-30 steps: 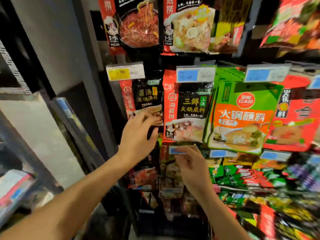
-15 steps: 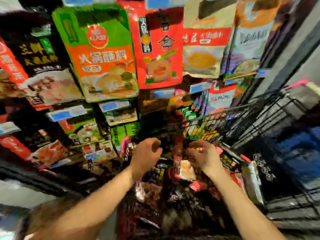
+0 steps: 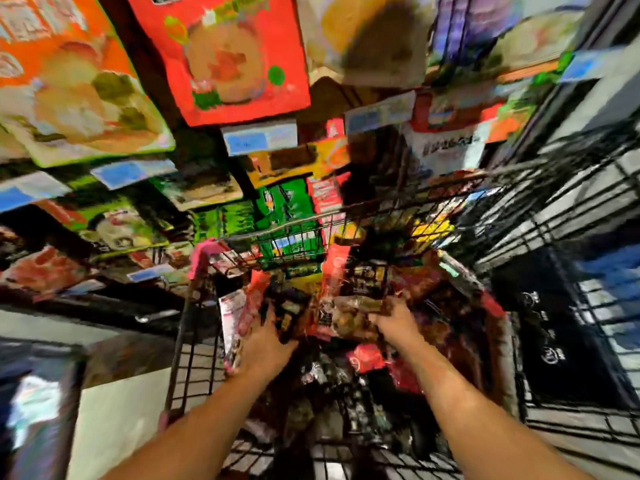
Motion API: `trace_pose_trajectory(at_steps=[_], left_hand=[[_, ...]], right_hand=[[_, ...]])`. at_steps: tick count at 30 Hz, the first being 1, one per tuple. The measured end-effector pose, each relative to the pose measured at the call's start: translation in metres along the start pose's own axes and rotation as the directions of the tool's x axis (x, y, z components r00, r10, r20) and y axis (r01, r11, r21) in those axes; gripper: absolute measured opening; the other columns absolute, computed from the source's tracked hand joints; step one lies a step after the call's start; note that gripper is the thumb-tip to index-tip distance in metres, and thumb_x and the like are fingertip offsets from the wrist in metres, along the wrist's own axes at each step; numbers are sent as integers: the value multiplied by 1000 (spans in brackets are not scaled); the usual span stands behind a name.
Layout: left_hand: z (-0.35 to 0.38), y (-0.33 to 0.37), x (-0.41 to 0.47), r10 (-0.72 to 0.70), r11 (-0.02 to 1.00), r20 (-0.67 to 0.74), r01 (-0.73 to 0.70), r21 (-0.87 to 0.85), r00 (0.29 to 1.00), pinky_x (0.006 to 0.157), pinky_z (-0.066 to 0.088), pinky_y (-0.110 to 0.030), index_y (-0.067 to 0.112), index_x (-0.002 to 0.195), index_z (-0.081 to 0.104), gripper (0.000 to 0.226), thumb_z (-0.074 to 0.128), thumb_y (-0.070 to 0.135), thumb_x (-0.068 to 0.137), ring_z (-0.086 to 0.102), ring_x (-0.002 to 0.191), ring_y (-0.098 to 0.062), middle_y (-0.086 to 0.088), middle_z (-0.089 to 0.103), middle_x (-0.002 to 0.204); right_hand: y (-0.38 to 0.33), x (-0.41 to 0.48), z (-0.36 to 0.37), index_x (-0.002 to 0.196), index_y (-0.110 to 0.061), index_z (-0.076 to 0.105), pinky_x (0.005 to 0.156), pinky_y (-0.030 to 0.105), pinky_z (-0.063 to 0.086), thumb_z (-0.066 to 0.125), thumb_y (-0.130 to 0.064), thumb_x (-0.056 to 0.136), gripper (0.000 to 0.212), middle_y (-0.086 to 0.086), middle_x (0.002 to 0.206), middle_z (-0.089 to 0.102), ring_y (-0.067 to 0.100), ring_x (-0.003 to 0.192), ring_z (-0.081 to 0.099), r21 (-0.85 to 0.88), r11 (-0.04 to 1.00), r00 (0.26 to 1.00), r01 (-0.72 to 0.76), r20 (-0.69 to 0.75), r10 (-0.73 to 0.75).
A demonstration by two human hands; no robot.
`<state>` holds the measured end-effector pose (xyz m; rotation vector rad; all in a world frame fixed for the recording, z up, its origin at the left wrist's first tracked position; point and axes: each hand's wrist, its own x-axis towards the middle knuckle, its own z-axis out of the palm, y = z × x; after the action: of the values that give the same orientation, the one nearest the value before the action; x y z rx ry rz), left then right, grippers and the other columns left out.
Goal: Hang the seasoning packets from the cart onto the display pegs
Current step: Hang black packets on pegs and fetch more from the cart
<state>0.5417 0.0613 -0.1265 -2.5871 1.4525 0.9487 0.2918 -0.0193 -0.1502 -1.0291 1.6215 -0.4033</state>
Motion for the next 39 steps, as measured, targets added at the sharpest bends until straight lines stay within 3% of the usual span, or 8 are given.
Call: trace_pose_trajectory(at_steps=[4, 14, 18, 25, 28, 31, 34, 39], left_hand=[[9, -42, 3, -7, 964, -59, -8, -265, 998, 92, 57, -42, 44, 146, 47, 77, 75, 31, 76, 66, 110, -31, -7, 63, 135], [16, -77, 19, -214, 885, -56, 169, -435, 975, 77, 46, -23, 28, 147, 43, 115, 97, 57, 49, 60, 79, -1, 18, 64, 85], [32, -98, 39, -266, 878, 14, 248, -409, 964, 97, 54, -42, 42, 140, 37, 135, 82, 89, 22, 66, 108, -19, 1, 73, 105], [5, -51, 11, -135, 842, 129, 182, -508, 982, 105, 48, -42, 19, 135, 49, 96, 96, 49, 58, 60, 114, -22, 6, 61, 120], [-5, -41, -3, -113, 753, 137, 175, -635, 984, 99, 54, -45, 18, 120, 67, 61, 93, 39, 69, 68, 102, -25, -1, 73, 106], [-30, -22, -16, -105, 670, 15, 82, -737, 994, 81, 56, -31, 19, 91, 72, 21, 85, 31, 81, 71, 83, -14, 1, 74, 85], [-47, 6, -23, -9, 557, 18, 20, -830, 1000, 62, 48, -17, 16, 86, 69, 17, 82, 27, 85, 65, 66, -2, 6, 71, 74], [-31, 79, -36, 203, 413, 234, 133, -901, 951, 73, 58, -32, 14, 99, 73, 32, 86, 32, 77, 71, 79, -19, -3, 76, 90]], right_hand=[[41, 66, 39, 120, -9, 64, 85, 50, 62, 71, -11, 72, 48, 15, 97, 76, 36, 89, 74, -12, 997, 990, -78, -117, 76], [-27, 5, 21, 95, -14, 74, 80, 36, 55, 87, -20, 80, 21, 9, 97, 75, 28, 90, 71, 93, 988, 979, -124, -151, 137], [-34, -2, 19, 92, -12, 71, 84, 39, 59, 81, -13, 86, 12, 10, 92, 76, 28, 87, 73, 161, 984, 995, -75, -49, 84], [-32, -32, -5, 106, -11, 60, 84, 37, 49, 69, -19, 97, 15, 8, 103, 67, 27, 101, 65, 143, 988, 990, 61, -137, -41], [-25, -50, -33, 148, -7, 45, 99, 41, 47, 68, -20, 99, 56, 4, 129, 60, 26, 122, 57, 202, 978, 991, 56, -130, -30], [-13, -61, -58, 123, 0, 51, 98, 45, 48, 70, -21, 96, 40, 15, 109, 61, 39, 110, 62, 254, 967, 992, 26, -124, 6], [-14, -76, -65, 130, -27, 49, 100, 58, 54, 82, -46, 78, 64, 18, 133, 61, 38, 118, 63, 298, 954, 998, -23, -45, 38], [-21, -96, -66, 162, -22, 25, 94, 48, 57, 61, -15, 101, 71, 13, 144, 58, 33, 119, 65, 515, 850, 993, -110, 90, 74]])
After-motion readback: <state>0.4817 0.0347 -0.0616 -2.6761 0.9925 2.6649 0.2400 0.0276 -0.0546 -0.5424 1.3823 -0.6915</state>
